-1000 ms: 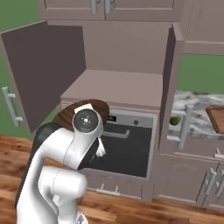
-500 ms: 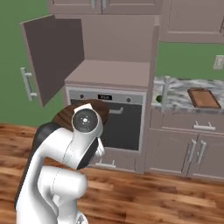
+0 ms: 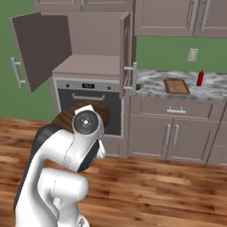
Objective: Open the cabinet. Place the bowl and condiment on the counter. Then place the lime and garlic on the cutting board.
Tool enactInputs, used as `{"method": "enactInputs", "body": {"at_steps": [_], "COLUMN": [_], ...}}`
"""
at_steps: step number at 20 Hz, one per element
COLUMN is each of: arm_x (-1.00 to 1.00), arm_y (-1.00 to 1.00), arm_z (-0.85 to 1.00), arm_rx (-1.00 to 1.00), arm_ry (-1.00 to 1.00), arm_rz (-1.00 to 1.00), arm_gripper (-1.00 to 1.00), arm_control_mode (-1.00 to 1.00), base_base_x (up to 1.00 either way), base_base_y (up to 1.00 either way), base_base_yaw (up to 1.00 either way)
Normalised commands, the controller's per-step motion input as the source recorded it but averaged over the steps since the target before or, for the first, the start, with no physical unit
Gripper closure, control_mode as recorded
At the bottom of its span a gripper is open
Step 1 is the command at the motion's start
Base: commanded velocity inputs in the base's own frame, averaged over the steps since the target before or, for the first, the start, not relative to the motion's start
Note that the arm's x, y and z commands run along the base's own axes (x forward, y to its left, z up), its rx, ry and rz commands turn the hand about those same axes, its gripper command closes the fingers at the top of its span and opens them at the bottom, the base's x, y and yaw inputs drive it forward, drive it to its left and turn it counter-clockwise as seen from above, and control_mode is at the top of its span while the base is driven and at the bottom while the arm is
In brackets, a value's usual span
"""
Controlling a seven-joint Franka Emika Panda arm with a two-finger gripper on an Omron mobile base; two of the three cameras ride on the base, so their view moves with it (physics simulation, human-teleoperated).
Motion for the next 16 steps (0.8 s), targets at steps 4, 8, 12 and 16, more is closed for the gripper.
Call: {"method": "enactInputs", "body": {"at_steps": [4, 8, 12, 16], "arm_x": [0.00, 0.00, 0.00, 0.00], "arm_y": [0.00, 0.00, 0.00, 0.00], "arm_z": [0.00, 0.00, 0.00, 0.00], "arm_rx": [0.00, 0.00, 0.00, 0.00], "arm_ry": [0.00, 0.00, 0.00, 0.00], "arm_rz": [0.00, 0.00, 0.00, 0.00], "arm_gripper": [1.00, 1.00, 1.00, 1.00], "arm_control_mode": [1.00, 1.00, 1.00, 1.00], "base_base_x": [-0.29, -0.10, 0.00, 0.08], "base_base_y": [-0.86, -0.84, -0.76, -0.72], "base_base_yaw": [-0.03, -0.01, 0.00, 0.00]}}
